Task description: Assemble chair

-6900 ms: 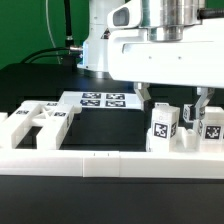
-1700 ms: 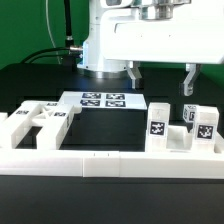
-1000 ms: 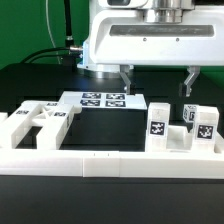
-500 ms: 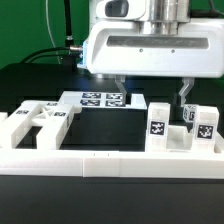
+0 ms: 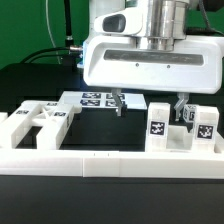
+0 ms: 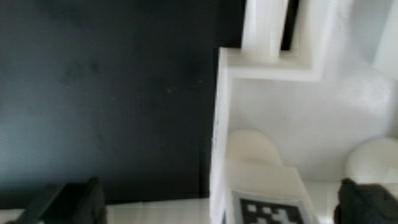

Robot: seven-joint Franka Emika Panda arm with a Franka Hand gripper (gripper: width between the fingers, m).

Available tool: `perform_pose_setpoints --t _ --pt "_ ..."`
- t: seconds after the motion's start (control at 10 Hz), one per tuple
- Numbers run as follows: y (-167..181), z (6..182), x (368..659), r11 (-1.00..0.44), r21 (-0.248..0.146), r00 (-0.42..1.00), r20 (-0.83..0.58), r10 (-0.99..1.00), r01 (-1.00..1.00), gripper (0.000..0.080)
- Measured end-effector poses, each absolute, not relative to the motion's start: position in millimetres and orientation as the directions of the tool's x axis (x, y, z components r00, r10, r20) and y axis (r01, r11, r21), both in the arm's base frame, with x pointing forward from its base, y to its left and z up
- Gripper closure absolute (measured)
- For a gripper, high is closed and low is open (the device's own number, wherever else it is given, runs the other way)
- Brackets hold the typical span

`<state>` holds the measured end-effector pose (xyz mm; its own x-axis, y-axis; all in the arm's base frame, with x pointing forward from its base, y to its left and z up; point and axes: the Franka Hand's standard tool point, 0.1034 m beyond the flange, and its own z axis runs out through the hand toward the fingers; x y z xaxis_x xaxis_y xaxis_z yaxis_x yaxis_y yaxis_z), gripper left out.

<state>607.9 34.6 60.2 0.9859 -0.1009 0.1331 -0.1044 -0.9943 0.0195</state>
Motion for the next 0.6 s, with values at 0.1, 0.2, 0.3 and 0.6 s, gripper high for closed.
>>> perform_pose_setpoints --t 0.1,0.2,0.3,0.6 --pt "34 59.6 608 -0.994 0.02 0.986 0.133 -0.101 -0.105 0.0151" --pt "33 53.6 608 -0.994 0.027 0.984 0.15 -0.101 -0.106 0.0151" --pt "36 43.5 606 -0.992 0.031 0.982 0.147 -0.116 -0.122 0.0151" --pt "38 27.9 603 -0.991 0.043 0.98 0.157 -0.122 -0.13 0.0151"
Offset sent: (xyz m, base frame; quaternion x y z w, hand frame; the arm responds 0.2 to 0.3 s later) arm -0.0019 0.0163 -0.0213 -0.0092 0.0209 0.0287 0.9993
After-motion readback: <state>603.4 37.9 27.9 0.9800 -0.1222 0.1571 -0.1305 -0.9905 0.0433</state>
